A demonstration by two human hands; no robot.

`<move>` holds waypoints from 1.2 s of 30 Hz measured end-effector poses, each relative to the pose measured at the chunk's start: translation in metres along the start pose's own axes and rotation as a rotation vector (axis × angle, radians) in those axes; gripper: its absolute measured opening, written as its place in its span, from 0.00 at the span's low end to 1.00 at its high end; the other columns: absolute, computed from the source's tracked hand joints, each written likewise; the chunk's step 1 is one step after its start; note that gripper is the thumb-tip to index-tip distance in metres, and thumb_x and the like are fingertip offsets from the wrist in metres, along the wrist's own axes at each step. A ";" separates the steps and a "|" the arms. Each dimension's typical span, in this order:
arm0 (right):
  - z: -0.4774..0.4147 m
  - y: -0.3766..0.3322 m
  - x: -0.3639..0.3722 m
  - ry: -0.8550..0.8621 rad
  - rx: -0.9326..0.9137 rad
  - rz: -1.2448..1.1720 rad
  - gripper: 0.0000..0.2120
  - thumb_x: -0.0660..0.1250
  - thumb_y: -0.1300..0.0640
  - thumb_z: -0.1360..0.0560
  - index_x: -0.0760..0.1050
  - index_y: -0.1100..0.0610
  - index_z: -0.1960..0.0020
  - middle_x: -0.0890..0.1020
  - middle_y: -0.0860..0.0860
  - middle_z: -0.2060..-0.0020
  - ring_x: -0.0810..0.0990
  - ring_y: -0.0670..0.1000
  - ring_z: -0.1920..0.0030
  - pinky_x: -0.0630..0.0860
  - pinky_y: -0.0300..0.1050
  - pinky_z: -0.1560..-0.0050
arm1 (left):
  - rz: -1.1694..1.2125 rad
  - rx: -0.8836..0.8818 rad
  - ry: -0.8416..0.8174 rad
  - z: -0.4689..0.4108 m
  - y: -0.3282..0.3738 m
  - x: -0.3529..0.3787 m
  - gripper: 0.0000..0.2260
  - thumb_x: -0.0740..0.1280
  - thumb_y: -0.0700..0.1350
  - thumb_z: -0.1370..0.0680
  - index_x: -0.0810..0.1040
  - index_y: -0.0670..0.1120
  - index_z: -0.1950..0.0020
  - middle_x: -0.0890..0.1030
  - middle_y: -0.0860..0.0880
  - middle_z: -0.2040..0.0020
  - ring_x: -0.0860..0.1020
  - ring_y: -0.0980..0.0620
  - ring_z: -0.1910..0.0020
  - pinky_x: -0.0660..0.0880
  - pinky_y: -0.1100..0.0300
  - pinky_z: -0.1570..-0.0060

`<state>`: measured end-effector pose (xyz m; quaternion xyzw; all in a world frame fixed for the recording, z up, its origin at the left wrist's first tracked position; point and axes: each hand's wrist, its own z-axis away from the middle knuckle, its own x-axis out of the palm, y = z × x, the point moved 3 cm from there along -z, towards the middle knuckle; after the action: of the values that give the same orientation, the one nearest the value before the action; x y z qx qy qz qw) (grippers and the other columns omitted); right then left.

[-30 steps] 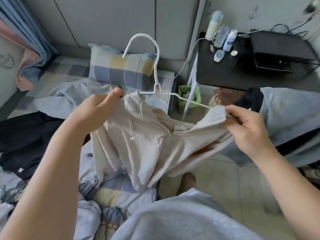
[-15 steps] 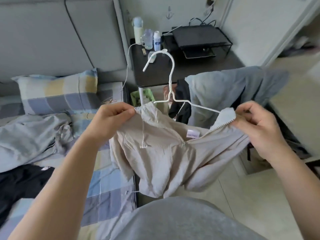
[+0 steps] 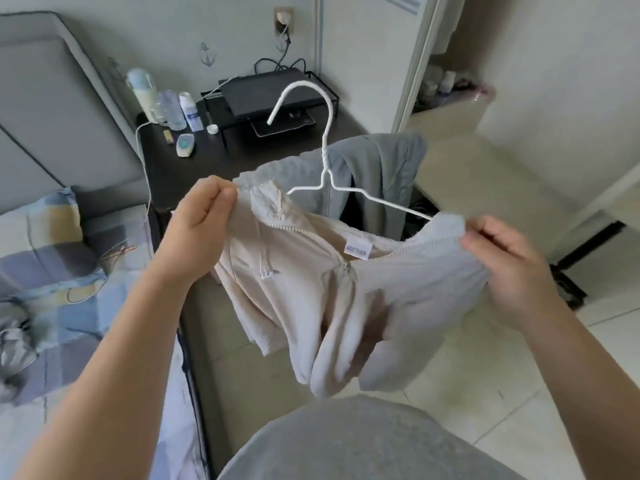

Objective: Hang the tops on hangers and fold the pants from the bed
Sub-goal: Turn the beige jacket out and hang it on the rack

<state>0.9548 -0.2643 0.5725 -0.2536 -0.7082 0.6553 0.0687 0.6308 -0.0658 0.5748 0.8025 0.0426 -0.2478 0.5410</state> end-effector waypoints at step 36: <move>-0.055 -0.045 -0.022 -0.430 -0.019 0.527 0.10 0.64 0.54 0.21 0.82 0.46 0.56 0.83 0.46 0.66 0.80 0.48 0.70 0.76 0.41 0.67 | 0.118 0.036 0.184 -0.009 0.028 0.096 0.11 0.62 0.44 0.21 0.77 0.61 0.53 0.79 0.63 0.60 0.75 0.64 0.60 0.70 0.73 0.59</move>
<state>0.9852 -0.2252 0.6287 -0.2848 -0.6227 0.6822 -0.2562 0.7269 -0.0881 0.5588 0.8325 0.0403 -0.1414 0.5341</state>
